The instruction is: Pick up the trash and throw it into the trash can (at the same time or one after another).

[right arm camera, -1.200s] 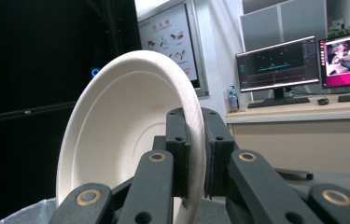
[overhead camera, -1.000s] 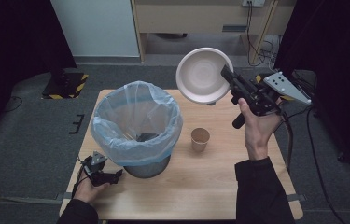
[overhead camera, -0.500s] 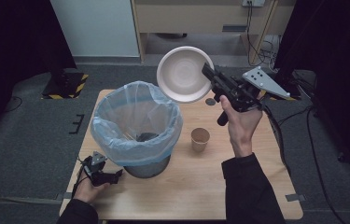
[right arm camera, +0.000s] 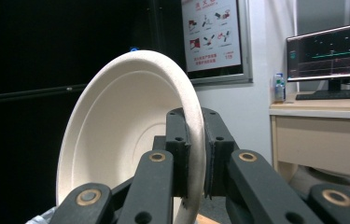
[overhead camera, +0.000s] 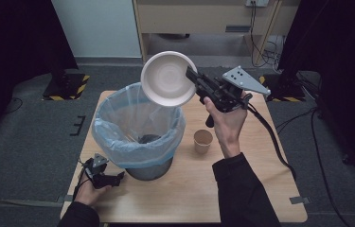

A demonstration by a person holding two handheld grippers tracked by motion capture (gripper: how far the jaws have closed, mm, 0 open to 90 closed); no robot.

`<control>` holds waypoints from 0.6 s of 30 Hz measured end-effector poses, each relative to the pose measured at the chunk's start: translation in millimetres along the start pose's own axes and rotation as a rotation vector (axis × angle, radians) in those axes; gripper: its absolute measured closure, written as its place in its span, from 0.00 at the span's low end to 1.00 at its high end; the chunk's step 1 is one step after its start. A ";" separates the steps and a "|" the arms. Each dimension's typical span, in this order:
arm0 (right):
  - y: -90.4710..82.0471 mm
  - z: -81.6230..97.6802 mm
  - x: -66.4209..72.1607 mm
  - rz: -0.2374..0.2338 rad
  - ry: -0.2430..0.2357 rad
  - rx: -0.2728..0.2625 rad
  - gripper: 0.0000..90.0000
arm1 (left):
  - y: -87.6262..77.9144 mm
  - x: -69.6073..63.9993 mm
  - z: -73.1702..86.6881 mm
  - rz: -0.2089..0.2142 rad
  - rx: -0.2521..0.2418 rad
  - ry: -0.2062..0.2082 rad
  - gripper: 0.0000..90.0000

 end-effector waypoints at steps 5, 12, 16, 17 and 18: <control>7.6 -0.6 5.2 -0.018 0.006 0.001 0.93 | 0.0 0.1 0.0 0.000 0.000 0.001 0.00; 18.3 5.6 8.8 -0.033 0.020 0.017 0.93 | -0.1 0.1 0.0 0.000 0.001 0.001 0.00; 22.4 7.9 10.6 -0.044 0.026 0.020 0.93 | -0.1 0.1 0.0 0.000 0.001 0.001 0.00; 23.2 7.8 11.6 -0.045 0.022 0.023 0.93 | -0.1 0.0 0.0 0.000 0.001 0.001 0.00; 23.9 7.2 13.2 -0.042 0.011 0.029 0.93 | -0.1 0.1 0.0 0.000 0.001 0.001 0.00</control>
Point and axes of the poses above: each handheld gripper's, and its own axes: y roughly forward along the jaws, z roughly out of its underside, x roughly to its left, the point moved 1 cm from there along y, roughly forward along the jaws, and after that the axes turned 15 degrees about x, right-handed, at the moved point
